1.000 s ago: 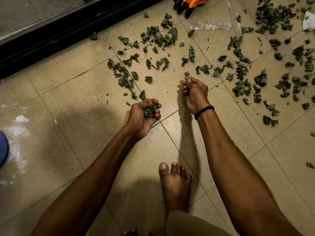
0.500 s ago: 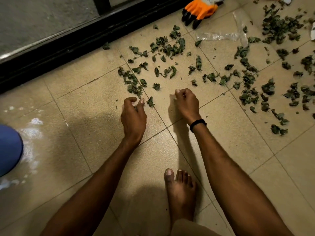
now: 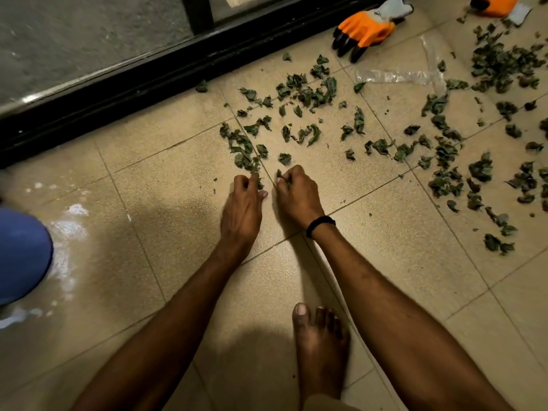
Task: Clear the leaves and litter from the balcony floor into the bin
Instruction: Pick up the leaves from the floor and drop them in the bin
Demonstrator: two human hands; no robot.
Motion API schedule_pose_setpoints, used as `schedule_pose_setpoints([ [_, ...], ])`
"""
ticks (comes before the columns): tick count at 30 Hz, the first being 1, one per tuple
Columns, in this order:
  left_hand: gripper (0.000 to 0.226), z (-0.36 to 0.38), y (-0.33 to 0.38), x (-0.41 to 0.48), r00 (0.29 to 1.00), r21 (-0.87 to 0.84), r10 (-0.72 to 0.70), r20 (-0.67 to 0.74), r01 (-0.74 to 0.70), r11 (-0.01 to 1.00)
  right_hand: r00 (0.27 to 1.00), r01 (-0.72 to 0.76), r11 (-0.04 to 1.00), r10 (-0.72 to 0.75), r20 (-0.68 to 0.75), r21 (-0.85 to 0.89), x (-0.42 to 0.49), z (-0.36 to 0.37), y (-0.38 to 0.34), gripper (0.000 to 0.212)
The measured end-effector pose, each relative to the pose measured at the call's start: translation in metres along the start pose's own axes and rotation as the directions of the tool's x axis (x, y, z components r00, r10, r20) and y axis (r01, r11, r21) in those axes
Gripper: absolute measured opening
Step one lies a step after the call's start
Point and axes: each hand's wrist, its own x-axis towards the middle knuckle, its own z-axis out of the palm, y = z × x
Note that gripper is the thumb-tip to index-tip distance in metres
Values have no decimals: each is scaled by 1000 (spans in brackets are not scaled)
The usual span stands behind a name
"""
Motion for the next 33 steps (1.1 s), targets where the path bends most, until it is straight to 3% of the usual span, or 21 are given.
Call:
schedule_pose_setpoints([
  [3,24,5,-4,0,998,2,66,-7,-66,998,984,-149,962,166,-56,230,5,-15,-1,15],
  [5,19,8,-9,0,997,-49,64,-42,-66,997,975,-152,958,186,-124,245,12,-19,-3,11],
  [9,16,6,-14,4,991,-327,-90,-95,55,943,971,-73,996,84,-222,58,30,-16,-9,13],
  [13,22,-10,-12,13,947,-600,-317,-46,228,767,991,-34,995,22,-129,-89,40,0,-15,33],
  [15,23,-17,-11,19,932,-623,-356,-65,240,744,996,16,981,-32,-79,-195,43,7,-14,27],
  [19,36,-19,-18,43,958,-414,-229,-173,140,899,994,-21,994,8,-113,-107,46,5,-18,16],
  [22,58,-16,-25,59,987,-187,-151,-51,139,972,987,38,999,-42,-157,-28,46,3,-29,19],
  [24,47,-13,-25,64,997,-24,-82,-13,82,996,986,76,995,-85,-140,-69,49,4,-37,29],
  [26,31,-14,-23,68,999,31,-31,-41,32,999,988,92,986,-107,-110,-137,56,7,-43,30],
  [30,23,-23,-28,74,988,-241,-150,-33,138,961,996,84,977,-85,4,-196,64,21,-44,30],
  [33,20,-34,-33,72,942,-553,-325,80,314,772,996,93,971,-93,9,-220,67,22,-42,23],
])
